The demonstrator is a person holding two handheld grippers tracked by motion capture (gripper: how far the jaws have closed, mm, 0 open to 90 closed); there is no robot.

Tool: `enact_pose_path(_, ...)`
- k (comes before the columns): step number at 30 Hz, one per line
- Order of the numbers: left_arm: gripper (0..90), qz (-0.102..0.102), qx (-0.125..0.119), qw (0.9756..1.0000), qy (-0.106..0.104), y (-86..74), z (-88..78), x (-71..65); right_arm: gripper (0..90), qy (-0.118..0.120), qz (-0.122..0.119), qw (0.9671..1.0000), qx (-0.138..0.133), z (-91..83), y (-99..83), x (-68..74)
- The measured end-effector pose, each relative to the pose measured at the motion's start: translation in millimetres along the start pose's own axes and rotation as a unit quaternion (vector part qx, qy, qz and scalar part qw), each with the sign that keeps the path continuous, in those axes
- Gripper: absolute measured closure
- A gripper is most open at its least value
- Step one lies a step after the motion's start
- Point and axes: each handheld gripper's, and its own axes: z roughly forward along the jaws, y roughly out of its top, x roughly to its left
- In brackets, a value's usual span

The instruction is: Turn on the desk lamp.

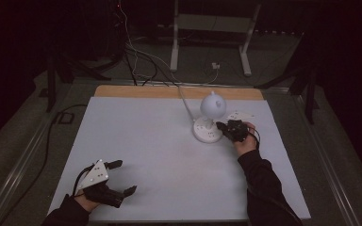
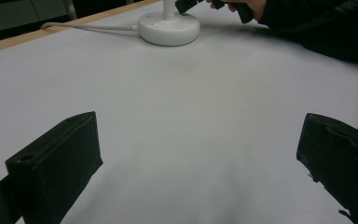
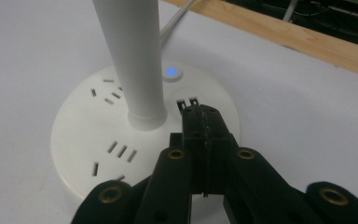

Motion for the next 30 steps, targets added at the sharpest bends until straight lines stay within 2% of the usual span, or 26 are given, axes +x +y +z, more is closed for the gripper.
enact_pose_path(18,0.3,0.000,0.000,1.0000,-0.002,0.0,0.4,0.1,90.0,-0.005,0.009,0.9999,-0.003,0.5,-1.1,-1.2)
enact_pose_path(22,0.3,0.000,0.000,1.0000,-0.001,0.0,0.0,0.3,89.7,-0.001,0.017,0.9996,-0.022,-4.6,1.3,-3.1)
enact_pose_path(24,0.3,-0.001,0.000,1.0000,-0.001,0.0,0.1,0.3,84.5,0.005,0.027,0.9992,-0.031,-9.2,3.4,-5.5)
enact_pose_path(29,0.2,0.000,0.000,1.0000,-0.001,0.1,0.2,0.1,77.4,0.013,0.018,0.9992,-0.034,-15.9,5.7,-6.3)
enact_pose_path(30,0.3,0.000,0.000,1.0000,-0.001,0.1,0.1,0.1,73.6,0.015,0.016,0.9992,-0.034,-18.4,6.0,-6.5)
